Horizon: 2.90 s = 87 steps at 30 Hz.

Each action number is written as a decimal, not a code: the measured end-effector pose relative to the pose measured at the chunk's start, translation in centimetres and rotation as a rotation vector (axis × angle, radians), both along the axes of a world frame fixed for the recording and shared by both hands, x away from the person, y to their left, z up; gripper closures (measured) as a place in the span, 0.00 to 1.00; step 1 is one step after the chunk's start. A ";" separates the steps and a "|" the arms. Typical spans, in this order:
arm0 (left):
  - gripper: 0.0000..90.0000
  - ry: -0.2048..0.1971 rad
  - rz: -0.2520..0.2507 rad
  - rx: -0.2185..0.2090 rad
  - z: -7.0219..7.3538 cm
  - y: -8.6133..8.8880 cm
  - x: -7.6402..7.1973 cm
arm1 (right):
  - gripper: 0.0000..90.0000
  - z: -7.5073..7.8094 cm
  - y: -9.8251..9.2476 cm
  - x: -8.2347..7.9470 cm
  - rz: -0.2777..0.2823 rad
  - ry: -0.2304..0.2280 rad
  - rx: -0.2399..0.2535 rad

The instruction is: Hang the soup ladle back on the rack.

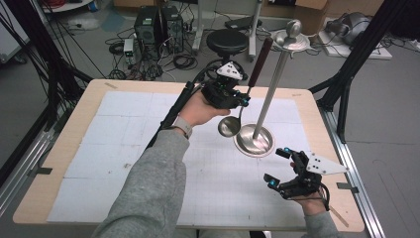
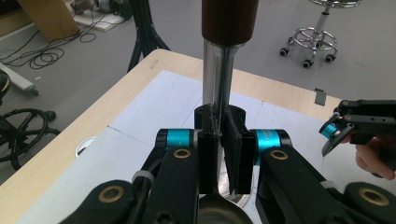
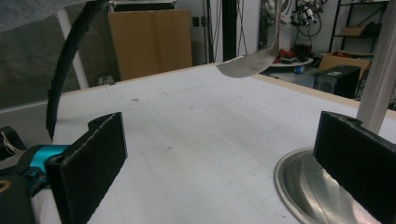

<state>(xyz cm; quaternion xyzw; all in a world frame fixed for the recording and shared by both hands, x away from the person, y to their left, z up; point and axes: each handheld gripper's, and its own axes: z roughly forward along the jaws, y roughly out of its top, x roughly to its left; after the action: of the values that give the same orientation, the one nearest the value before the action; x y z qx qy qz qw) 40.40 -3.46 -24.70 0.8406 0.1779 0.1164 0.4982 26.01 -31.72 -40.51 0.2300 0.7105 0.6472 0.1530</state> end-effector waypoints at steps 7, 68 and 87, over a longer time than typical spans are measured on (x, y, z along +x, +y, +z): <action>0.73 -0.046 -0.001 -0.006 0.1 -0.2 -0.7 | 0.02 -0.1 0.1 0.0 0.003 0.004 -0.015; 0.02 -0.186 0.161 -0.217 -8.4 16.2 -8.4 | 0.02 -0.2 0.3 -0.2 0.004 0.004 -0.042; 0.02 -0.166 0.269 -0.296 -12.5 22.6 -11.3 | 0.02 -0.1 0.4 -0.1 -0.003 0.001 -0.051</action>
<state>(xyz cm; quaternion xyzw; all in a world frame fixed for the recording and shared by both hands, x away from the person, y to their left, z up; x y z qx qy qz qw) 29.12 19.12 -37.19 0.7145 0.2619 0.2230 0.6093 25.87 -31.30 -40.65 0.2276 0.7265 0.6285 0.1593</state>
